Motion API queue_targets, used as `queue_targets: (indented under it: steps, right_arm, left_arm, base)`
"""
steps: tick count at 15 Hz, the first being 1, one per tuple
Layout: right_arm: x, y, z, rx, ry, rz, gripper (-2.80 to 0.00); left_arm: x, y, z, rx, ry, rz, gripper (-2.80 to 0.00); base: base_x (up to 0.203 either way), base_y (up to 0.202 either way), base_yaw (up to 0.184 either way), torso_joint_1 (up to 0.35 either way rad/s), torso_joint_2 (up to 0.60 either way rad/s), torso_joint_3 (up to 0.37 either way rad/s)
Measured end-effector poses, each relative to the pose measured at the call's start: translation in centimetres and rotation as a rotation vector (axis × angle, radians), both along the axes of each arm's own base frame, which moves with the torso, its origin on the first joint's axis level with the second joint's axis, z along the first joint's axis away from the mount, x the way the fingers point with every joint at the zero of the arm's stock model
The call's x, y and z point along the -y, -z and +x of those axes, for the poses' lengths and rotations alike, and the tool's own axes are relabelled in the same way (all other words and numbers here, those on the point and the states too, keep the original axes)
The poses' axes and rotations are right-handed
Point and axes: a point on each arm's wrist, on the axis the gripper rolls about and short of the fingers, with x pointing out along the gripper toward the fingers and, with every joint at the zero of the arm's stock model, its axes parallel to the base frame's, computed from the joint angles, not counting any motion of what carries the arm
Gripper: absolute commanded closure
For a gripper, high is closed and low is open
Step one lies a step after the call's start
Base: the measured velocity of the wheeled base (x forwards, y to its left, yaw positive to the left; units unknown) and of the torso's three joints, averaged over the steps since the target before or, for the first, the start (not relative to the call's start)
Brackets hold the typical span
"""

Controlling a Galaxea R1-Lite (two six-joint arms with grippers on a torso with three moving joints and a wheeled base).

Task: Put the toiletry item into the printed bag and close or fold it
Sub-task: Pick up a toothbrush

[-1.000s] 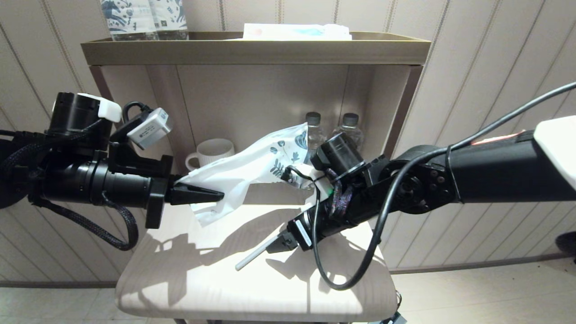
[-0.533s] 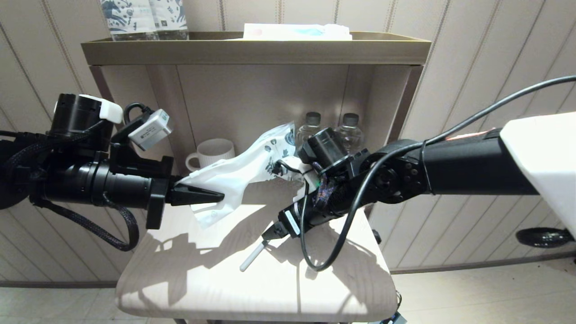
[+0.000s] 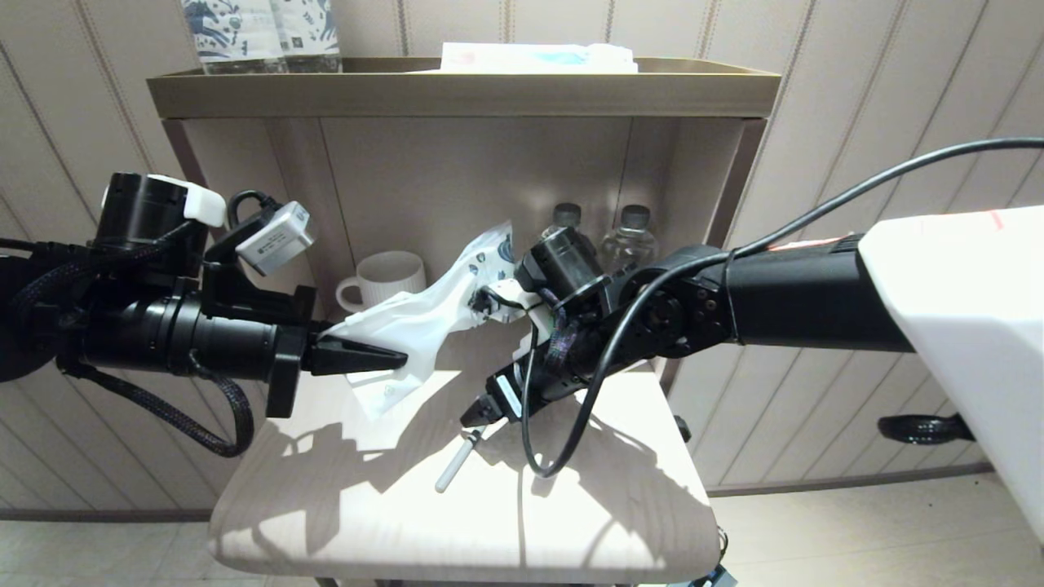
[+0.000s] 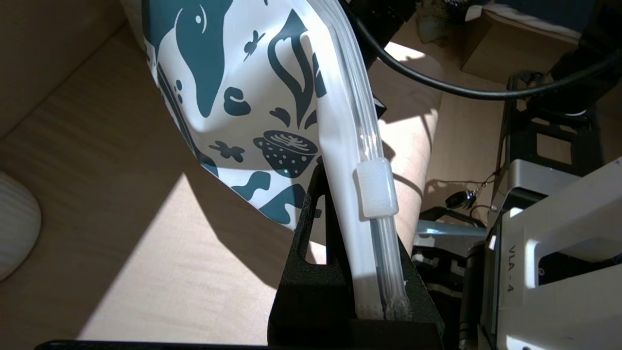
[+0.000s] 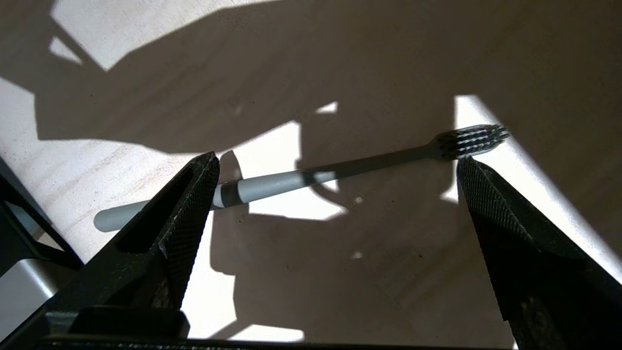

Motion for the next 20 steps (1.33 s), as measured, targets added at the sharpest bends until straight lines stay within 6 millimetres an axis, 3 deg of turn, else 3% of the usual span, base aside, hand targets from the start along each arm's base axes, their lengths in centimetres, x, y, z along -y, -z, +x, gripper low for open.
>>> queue_targets:
  steps: [8, 20]
  right_arm:
    - [-1.8, -0.7, -3.2, 0.049, 0.104, -0.143, -2.8]
    - [-2.5, -0.5, -2.5, 0.122, 0.204, -0.183, -2.8]
  left_arm:
    - [-0.1, -0.5, -0.5, 0.013, 0.003, -0.01, 0.0]
    - [-0.1, -0.6, -0.8, 0.013, 0.006, -0.011, 0.0]
  base:
    - [0.0, 0.0, 0.0, 0.0, 0.0, 0.0]
    - [0.0, 0.0, 0.0, 0.0, 0.0, 0.0]
